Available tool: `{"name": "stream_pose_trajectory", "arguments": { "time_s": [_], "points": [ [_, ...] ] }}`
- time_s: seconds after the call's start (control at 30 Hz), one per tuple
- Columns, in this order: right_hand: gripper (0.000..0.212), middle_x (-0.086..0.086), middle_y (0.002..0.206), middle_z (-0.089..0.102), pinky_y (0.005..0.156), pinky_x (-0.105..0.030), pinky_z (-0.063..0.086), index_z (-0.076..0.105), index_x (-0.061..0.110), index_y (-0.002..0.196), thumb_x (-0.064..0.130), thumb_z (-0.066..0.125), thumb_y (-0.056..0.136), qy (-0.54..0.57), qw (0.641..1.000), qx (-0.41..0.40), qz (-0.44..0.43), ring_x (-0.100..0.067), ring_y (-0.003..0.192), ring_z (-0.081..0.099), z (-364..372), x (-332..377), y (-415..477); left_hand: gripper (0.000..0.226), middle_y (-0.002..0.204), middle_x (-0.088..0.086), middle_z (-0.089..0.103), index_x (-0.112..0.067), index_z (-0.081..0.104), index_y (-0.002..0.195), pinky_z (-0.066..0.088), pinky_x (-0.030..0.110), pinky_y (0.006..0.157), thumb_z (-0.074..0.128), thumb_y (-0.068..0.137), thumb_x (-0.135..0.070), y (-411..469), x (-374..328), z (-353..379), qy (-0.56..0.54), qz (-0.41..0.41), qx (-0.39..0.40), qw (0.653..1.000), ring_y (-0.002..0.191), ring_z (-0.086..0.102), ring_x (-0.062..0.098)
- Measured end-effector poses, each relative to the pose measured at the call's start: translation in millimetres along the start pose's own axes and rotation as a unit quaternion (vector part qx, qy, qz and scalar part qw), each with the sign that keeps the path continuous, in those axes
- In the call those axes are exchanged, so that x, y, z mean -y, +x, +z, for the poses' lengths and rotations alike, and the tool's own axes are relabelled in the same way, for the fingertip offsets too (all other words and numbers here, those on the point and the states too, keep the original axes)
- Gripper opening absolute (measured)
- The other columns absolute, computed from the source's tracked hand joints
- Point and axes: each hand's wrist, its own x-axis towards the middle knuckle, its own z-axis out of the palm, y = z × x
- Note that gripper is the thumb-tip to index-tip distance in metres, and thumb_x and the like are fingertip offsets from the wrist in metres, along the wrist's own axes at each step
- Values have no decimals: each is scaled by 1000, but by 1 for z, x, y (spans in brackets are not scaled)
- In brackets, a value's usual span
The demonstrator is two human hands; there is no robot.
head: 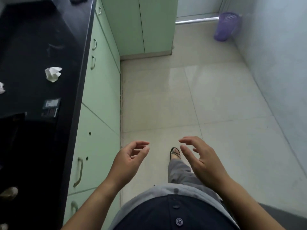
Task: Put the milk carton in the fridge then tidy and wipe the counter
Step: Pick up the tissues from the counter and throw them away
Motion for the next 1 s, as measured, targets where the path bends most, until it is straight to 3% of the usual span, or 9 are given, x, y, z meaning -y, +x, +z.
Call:
{"name": "stream_pose_trajectory", "arguments": {
  "time_s": [0.17, 0.3, 0.53, 0.67, 0.87, 1.0],
  "points": [
    [42, 21, 104, 56, 87, -12, 40, 59, 27, 108, 56, 39, 86, -23, 999, 15, -29, 5, 103, 52, -51, 13, 126, 12, 95, -10, 69, -29, 65, 97, 47, 7, 71, 59, 87, -30, 102, -63, -2, -29, 17, -60, 998, 88, 63, 0],
    [42, 15, 110, 57, 87, -9, 36, 59, 24, 110, 53, 39, 87, -47, 994, 81, -62, 3, 103, 51, -60, 26, 206, 11, 96, -7, 69, -30, 65, 95, 50, 12, 74, 58, 87, -29, 158, -86, -12, -71, -13, -102, 992, 90, 64, 5],
    [47, 18, 112, 54, 86, -4, 31, 59, 26, 110, 61, 37, 87, -88, 975, 177, -106, 5, 104, 49, -28, 49, 339, 10, 92, -5, 70, -24, 66, 95, 47, 9, 69, 60, 87, -22, 248, -90, -62, -113, -59, -173, 977, 87, 64, 7],
    [46, 15, 111, 55, 86, 0, 27, 60, 23, 109, 59, 39, 88, -109, 968, 182, -133, 0, 106, 50, -4, 74, 433, 10, 94, -7, 70, -25, 66, 94, 48, 13, 74, 60, 87, -23, 330, -97, -111, -120, -45, -191, 973, 91, 64, 8],
    [49, 19, 114, 52, 94, -19, 39, 57, 29, 112, 62, 32, 85, -98, 964, 183, -168, 3, 109, 48, 30, 151, 556, 19, 96, -7, 70, -30, 66, 94, 51, 21, 81, 60, 80, -41, 427, -131, -208, -119, -12, -202, 972, 93, 64, 5],
    [50, 21, 114, 49, 93, -17, 38, 56, 29, 115, 60, 32, 84, -111, 951, 212, -196, 5, 107, 46, 60, 190, 607, 22, 94, -6, 71, -30, 67, 94, 51, 20, 76, 59, 77, -41, 451, -125, -257, -126, -26, -242, 962, 91, 65, 7]
  ]
}}
